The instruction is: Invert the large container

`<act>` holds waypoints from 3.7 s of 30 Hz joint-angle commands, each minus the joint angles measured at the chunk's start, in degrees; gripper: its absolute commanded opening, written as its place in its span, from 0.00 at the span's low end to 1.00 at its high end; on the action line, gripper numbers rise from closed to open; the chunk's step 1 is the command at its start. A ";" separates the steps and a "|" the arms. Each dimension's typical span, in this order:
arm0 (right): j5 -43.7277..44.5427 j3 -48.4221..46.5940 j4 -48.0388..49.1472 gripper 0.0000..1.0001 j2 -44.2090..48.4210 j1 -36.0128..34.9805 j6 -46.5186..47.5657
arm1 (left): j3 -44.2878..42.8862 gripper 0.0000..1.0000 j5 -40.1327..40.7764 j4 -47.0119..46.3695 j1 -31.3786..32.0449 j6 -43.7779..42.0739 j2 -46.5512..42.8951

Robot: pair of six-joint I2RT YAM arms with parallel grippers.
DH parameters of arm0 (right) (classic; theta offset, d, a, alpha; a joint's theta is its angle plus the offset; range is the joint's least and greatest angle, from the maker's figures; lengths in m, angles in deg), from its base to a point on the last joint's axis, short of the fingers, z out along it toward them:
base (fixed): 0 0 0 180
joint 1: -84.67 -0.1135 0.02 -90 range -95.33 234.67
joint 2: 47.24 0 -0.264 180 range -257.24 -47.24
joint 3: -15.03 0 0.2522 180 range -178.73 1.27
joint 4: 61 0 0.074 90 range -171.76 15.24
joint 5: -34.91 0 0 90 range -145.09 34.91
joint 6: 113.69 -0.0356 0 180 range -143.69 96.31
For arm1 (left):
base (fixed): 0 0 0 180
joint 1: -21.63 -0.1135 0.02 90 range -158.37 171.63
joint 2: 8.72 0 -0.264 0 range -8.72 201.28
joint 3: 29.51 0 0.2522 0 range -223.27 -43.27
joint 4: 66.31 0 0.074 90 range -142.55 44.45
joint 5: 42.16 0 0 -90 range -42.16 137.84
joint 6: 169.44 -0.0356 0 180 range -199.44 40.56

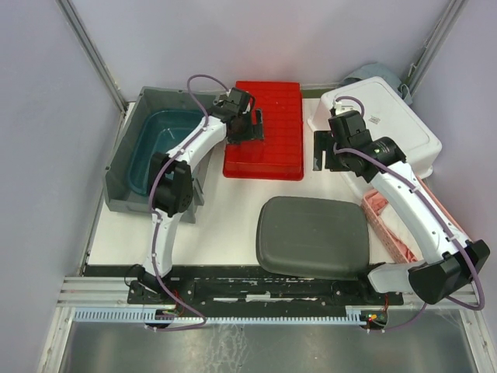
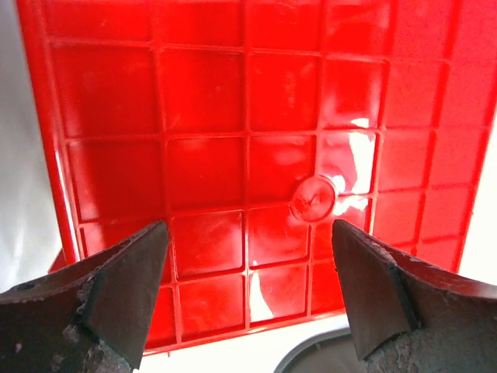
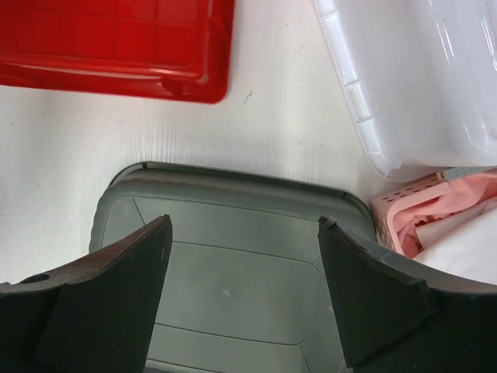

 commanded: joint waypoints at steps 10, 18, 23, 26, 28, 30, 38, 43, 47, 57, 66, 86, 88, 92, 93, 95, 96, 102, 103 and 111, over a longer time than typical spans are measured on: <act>-0.29 0.38 2.14 0.84 0.57 0.17 -1.67 | -9.82 0.92 -16.65 -5.19 2.65 -5.73 -5.69; -3.83 1.77 3.87 0.84 -0.56 0.16 -2.85 | -9.32 0.93 0.35 4.95 0.78 -6.71 -19.39; -10.41 1.87 2.21 0.83 -3.12 -0.83 -0.58 | -0.81 0.93 12.80 9.50 -2.07 -6.37 -29.90; -9.88 6.16 -0.78 0.83 -2.24 -5.42 1.10 | 7.50 0.94 15.05 10.58 -4.06 -4.74 -37.16; -7.82 10.16 -2.51 0.83 -0.33 -8.50 0.23 | 12.33 0.94 15.79 10.77 -4.48 -3.83 -40.94; -8.40 14.73 -3.65 0.84 1.89 -9.49 -2.62 | 16.15 0.94 16.55 11.40 -4.65 -2.69 -43.61; -11.58 24.56 2.07 0.85 1.26 -10.62 -5.56 | 26.30 0.94 19.77 14.70 -6.83 1.07 -44.40; -13.50 28.09 8.54 0.85 -1.92 -10.66 -6.84 | 29.89 0.94 15.17 10.54 -8.28 1.03 -44.66; -11.96 29.67 14.06 0.85 -5.02 -10.74 -5.89 | 30.98 0.94 10.91 9.01 -8.72 0.31 -43.53; -4.05 20.90 26.24 0.86 -17.65 -9.75 -1.12 | 29.04 0.94 8.49 8.25 -12.43 -0.11 -41.56; -5.95 10.39 22.80 0.86 -15.93 -9.60 2.05 | 31.30 0.94 5.91 5.81 -18.63 -0.62 -41.20; -2.02 4.20 11.87 0.87 -6.48 -9.43 0.46 | 45.34 0.87 3.56 6.45 -16.41 -9.50 -44.06; -2.07 3.74 11.83 0.87 -6.95 -9.43 0.56 | 45.06 0.88 2.25 4.61 -13.52 -8.97 -43.62; -2.26 2.71 11.80 0.86 -8.04 -9.42 0.86 | 41.62 0.89 -1.24 3.07 -9.86 -8.64 -38.77; -2.38 2.51 11.75 0.87 -8.30 -9.43 0.86 | 40.94 0.89 -2.29 2.33 -8.89 -8.82 -37.92; -2.68 2.08 11.46 0.87 -8.56 -9.44 0.83 | 39.14 0.88 -1.80 2.74 -6.88 -10.64 -37.02; -2.84 1.88 11.25 0.87 -8.58 -9.42 0.91 | 38.33 0.88 -0.77 3.75 -6.40 -11.45 -36.88; -3.93 2.97 11.20 0.87 -8.13 -9.44 -0.51 | 40.71 0.86 1.49 11.44 -6.28 -18.28 -39.88; -4.12 3.29 11.35 0.87 -8.03 -9.44 -0.84 | 42.05 0.85 0.52 12.04 -6.24 -19.32 -41.03; -5.78 3.12 12.67 0.87 -8.97 -9.46 -1.96 | 50.81 0.82 -3.01 7.54 -3.22 -23.64 -48.90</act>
